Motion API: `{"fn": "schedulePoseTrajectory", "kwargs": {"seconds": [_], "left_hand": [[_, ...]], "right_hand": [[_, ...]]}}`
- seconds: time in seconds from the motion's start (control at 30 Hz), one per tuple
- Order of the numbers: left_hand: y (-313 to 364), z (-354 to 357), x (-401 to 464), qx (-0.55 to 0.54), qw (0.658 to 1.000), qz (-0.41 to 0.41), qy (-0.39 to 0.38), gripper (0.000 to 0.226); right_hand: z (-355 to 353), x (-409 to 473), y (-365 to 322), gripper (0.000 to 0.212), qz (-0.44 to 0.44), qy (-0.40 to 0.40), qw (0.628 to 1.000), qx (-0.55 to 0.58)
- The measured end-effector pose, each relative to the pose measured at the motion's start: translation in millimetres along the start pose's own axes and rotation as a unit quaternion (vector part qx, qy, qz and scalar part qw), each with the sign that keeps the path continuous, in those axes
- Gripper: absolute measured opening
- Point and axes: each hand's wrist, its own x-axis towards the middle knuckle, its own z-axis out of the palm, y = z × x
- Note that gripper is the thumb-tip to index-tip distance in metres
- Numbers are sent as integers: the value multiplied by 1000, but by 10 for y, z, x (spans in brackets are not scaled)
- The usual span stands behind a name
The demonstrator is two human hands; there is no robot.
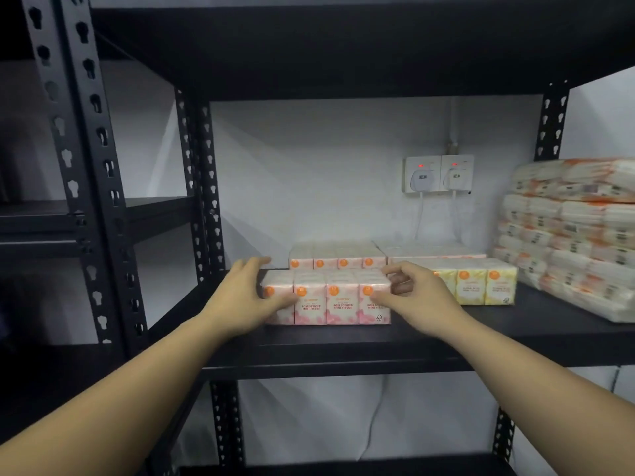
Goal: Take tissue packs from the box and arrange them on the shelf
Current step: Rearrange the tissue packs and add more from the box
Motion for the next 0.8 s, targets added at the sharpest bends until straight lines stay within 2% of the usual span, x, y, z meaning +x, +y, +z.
{"fn": "schedulePoseTrajectory", "kwargs": {"seconds": [0.1,0.2,0.3,0.47,0.57,0.8], "left_hand": [[168,104,24,182,975,126,1,91],[406,281,75,253,953,161,-51,86],[553,459,163,273,948,155,-57,80],[612,628,425,279,950,126,-68,79],[648,712,579,274,952,118,-76,78],[664,831,770,270,952,123,-71,77]], "right_hand": [[-113,14,24,43,-47,41,997,-48],[-309,96,147,38,-75,79,985,-133],[-539,206,347,42,-60,74,969,-228],[-795,367,708,64,-24,17,940,-340],[-805,416,841,63,-28,-4,935,-354],[-789,516,976,55,-53,9,944,-325]]}}
